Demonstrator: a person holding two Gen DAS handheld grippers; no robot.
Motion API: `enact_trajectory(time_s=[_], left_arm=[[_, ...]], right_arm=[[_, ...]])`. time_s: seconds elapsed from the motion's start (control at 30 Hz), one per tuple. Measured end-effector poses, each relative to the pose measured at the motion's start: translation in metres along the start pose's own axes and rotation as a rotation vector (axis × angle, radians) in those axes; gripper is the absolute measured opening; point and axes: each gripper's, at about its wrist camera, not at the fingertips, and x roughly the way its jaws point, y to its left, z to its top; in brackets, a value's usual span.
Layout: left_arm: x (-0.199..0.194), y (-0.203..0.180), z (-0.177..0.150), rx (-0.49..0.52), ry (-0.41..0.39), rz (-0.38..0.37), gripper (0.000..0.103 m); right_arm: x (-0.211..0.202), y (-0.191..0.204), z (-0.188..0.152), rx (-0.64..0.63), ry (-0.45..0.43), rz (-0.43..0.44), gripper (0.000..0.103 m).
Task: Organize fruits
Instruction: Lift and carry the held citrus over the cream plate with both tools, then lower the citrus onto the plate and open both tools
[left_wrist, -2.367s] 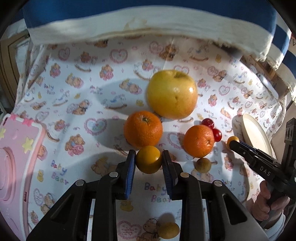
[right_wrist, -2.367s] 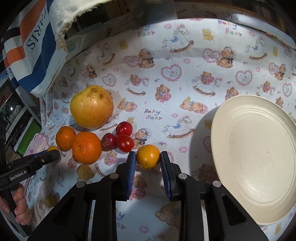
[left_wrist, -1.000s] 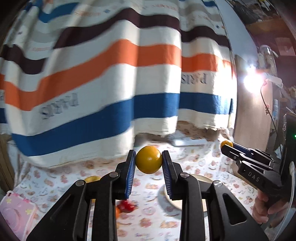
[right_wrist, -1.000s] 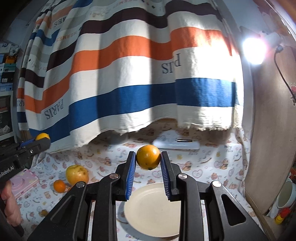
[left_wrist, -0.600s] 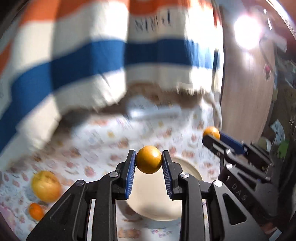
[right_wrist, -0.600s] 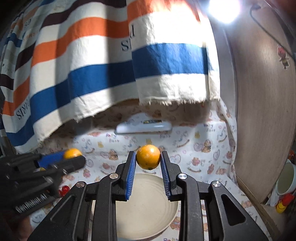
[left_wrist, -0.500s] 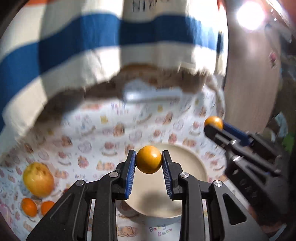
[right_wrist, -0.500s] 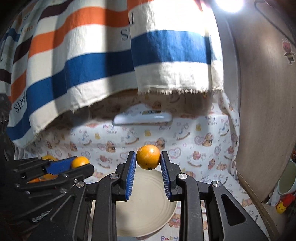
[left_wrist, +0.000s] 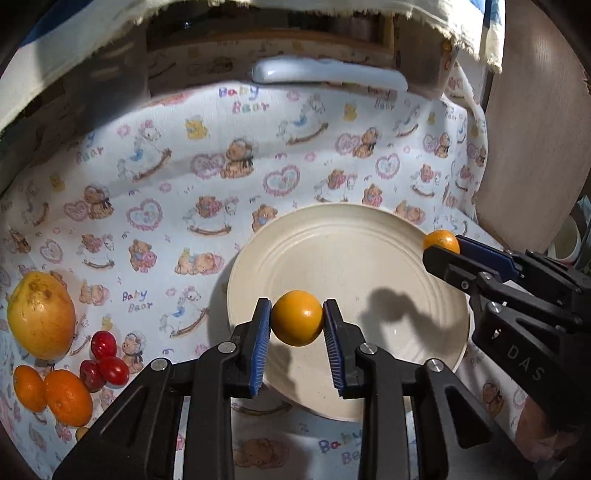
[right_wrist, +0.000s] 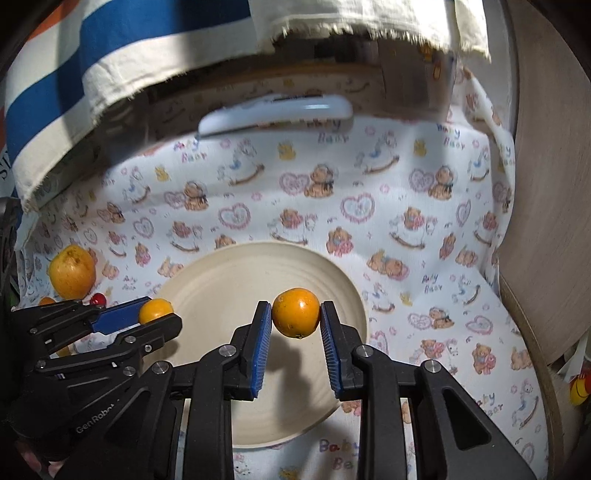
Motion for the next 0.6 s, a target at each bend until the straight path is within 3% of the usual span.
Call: enact_trajectory(time_s=[0.2,0.6], left_arm=[[0.012,-0.002,0.000,0.021,0.061,0.008,0.028],[0.021,0.000,0.001,0.019,0.101,0.020,0.028]], right_arm=[[0.017,-0.002,-0.005,0.003,0.089,-0.013,0.028],[0.031,-0.005,-0.010,0.004,0.156,-0.009,0.028]])
